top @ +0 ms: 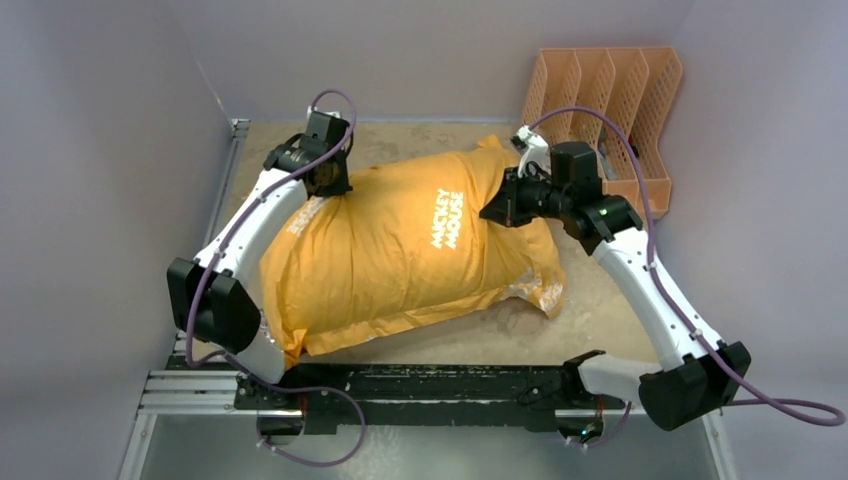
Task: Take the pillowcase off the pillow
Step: Adjust the pillow at the center of the board.
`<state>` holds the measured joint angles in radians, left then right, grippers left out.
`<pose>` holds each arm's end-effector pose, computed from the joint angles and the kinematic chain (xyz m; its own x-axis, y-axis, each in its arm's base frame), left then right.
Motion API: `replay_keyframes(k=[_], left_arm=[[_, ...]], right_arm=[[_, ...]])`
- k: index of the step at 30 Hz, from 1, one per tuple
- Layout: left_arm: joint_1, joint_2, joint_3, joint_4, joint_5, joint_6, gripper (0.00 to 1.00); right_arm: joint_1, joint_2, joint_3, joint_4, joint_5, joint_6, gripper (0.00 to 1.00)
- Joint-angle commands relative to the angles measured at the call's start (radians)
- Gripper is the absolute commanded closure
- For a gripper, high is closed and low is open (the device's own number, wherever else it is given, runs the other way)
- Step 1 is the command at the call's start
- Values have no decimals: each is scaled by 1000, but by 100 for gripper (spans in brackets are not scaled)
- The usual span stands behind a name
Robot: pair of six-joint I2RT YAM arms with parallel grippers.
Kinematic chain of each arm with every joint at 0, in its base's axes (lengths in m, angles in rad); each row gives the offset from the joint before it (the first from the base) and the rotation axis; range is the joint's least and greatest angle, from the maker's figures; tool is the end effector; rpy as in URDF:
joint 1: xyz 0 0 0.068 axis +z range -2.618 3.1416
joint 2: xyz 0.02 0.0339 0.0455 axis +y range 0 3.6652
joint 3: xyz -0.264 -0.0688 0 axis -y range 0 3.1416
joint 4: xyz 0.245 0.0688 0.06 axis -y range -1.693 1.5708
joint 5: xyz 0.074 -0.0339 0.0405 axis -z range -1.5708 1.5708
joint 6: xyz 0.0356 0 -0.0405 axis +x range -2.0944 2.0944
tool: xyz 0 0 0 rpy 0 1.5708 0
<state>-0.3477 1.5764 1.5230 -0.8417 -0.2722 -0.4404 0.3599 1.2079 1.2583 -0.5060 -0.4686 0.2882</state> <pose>0.3202 -0.1059 0.3398 -0.7361 -0.1700 -0.6552 -0.1589 0.9843 -0.0769 0.2404 0.1076 0.3860 -0.5920 0.0482 -0.8045 -0.5481 0.7077 0.4458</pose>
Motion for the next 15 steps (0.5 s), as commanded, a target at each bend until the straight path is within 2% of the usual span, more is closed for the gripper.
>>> replay_keyframes(k=[1, 3, 5, 6, 9, 10, 12, 14, 15], left_arm=[[25, 42, 127, 91, -15, 45, 100], [27, 68, 165, 102, 4, 66, 100], [28, 95, 214, 104, 16, 86, 100], [29, 113, 240, 98, 15, 95, 100], [29, 144, 296, 64, -1, 118, 100], [29, 150, 300, 51, -2, 123, 100], [29, 146, 283, 25, 2, 130, 99], [29, 126, 244, 0, -13, 117, 70], [29, 106, 218, -10, -30, 101, 61]], right_arm=[[10, -29, -23, 23, -122, -35, 98], [10, -35, -34, 22, -163, -51, 86], [11, -51, -29, 21, -161, -58, 60], [10, -63, -18, 9, -109, -61, 47], [6, -101, -11, -29, 186, 33, 20], [5, -104, -6, -47, 338, 60, 15], [-17, -83, 15, -95, 517, 113, 8], [-85, -34, 26, -118, 525, 143, 4], [-132, -9, 16, -101, 443, 147, 3]])
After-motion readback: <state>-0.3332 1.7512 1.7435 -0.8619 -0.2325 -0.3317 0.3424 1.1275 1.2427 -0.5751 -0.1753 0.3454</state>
